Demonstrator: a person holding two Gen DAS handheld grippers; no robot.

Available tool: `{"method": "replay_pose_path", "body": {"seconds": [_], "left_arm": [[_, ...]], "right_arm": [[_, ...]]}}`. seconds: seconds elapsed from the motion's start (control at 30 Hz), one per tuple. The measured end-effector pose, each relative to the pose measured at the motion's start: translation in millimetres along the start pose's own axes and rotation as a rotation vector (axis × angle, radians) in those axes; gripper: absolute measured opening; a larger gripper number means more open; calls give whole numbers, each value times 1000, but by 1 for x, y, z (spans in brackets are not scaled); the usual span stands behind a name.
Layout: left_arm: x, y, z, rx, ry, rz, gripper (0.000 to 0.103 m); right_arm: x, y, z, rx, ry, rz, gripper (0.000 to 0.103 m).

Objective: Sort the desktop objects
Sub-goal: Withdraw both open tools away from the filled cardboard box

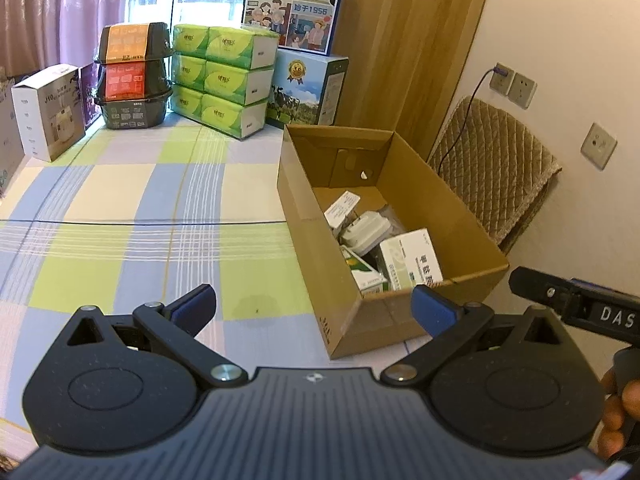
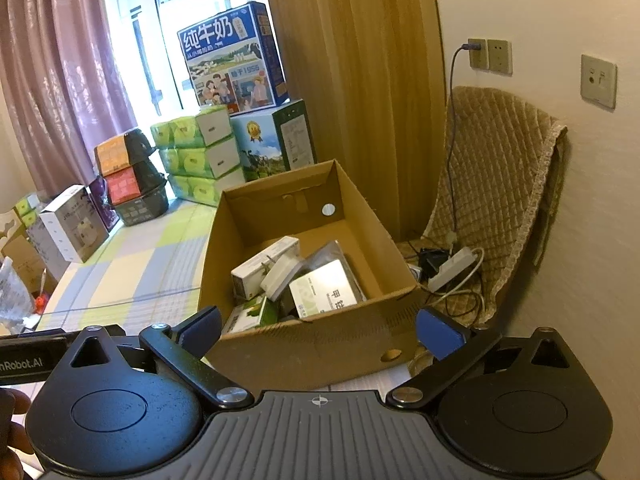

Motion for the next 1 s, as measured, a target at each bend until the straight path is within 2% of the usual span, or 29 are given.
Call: {"method": "replay_pose_path", "body": {"seconds": [1.0], "left_arm": [[18,22,17,-35,-34,-21,102]], "right_arm": [[35,28,12,-18,9,-21,101]]}}
Point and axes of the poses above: each gripper's, at about its wrist camera, not at the fingertips, and x roughly against the way its jaws point, z to its right, y to its underside, the point moved 4 cm from there along -x, roughly the way its jaws point, and after that the axes turned 2 degrees about z, right-handed, at the moved point
